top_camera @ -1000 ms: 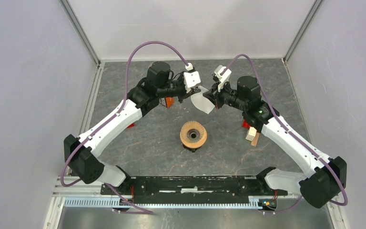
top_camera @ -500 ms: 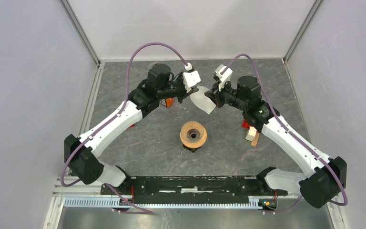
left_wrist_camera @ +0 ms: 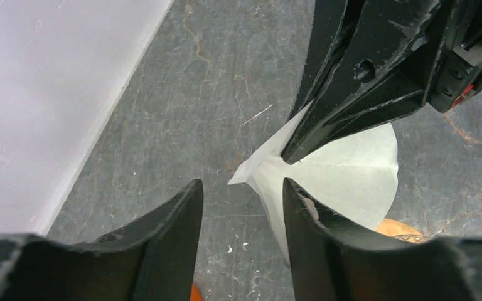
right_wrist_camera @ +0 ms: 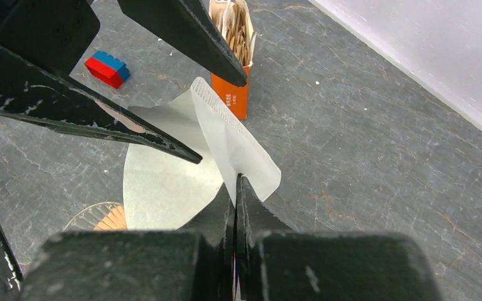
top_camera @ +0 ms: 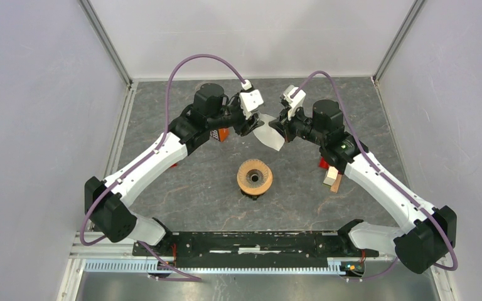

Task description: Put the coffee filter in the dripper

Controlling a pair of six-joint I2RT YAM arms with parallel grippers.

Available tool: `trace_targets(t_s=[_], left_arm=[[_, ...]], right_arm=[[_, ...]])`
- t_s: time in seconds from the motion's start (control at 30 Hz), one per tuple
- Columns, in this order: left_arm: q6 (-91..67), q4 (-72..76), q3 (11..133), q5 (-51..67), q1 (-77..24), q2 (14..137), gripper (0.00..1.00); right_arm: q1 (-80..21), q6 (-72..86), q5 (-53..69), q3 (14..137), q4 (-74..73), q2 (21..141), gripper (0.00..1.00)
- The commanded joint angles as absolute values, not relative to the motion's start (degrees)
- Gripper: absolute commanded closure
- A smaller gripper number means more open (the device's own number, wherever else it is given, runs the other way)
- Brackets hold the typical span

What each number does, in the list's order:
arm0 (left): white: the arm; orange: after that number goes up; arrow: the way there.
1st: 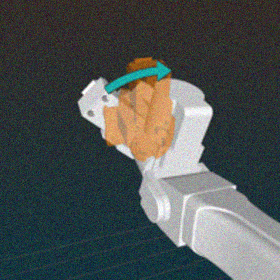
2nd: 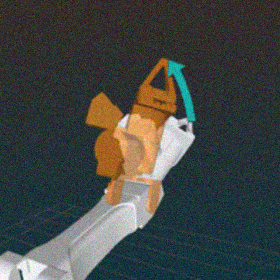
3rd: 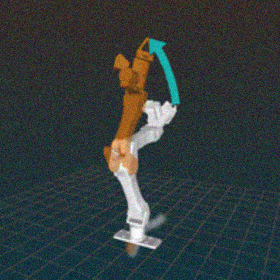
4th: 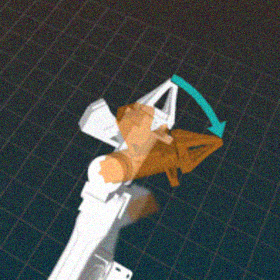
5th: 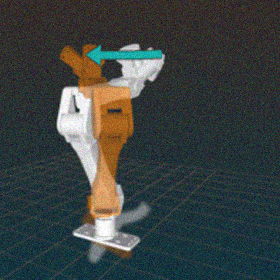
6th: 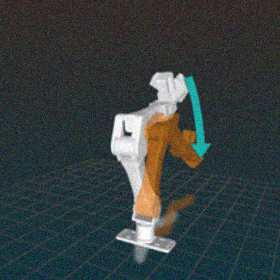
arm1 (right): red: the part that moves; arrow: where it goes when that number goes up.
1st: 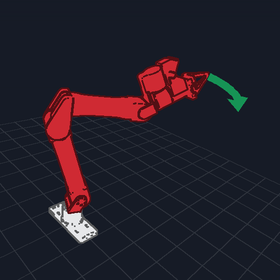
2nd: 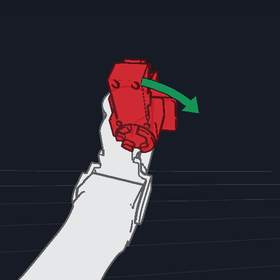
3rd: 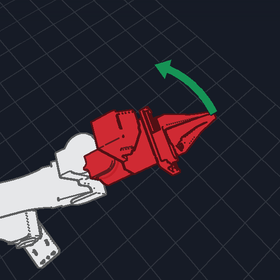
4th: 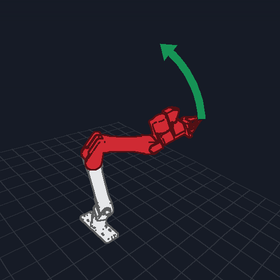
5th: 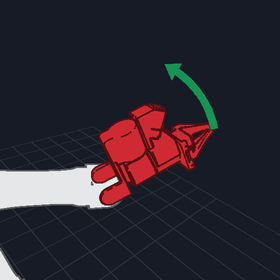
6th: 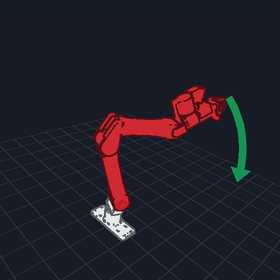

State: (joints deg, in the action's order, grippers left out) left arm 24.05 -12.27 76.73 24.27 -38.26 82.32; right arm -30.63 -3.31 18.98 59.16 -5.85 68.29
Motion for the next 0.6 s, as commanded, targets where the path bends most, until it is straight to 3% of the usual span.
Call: trace_targets(t_s=[0.0,0.3,0.47,0.57], left_arm=[[22.13,-9.55,78.50,24.70,-38.32,81.03,0.41],[22.45,-9.35,79.58,28.56,-38.32,82.61,0.37],[23.69,-10.44,80.60,30.14,-38.32,83.15,0.30],[24.38,-11.40,80.55,31.60,-38.32,82.99,0.33]], right_arm=[[-30.41,-3.25,20.90,60.19,-4.00,67.59,1.00],[-30.38,-2.81,22.86,59.75,-3.34,67.86,1.00],[-30.41,-2.94,23.40,59.32,-3.33,67.42,1.00],[-30.41,-3.07,23.10,59.29,-3.48,67.32,1.00]])
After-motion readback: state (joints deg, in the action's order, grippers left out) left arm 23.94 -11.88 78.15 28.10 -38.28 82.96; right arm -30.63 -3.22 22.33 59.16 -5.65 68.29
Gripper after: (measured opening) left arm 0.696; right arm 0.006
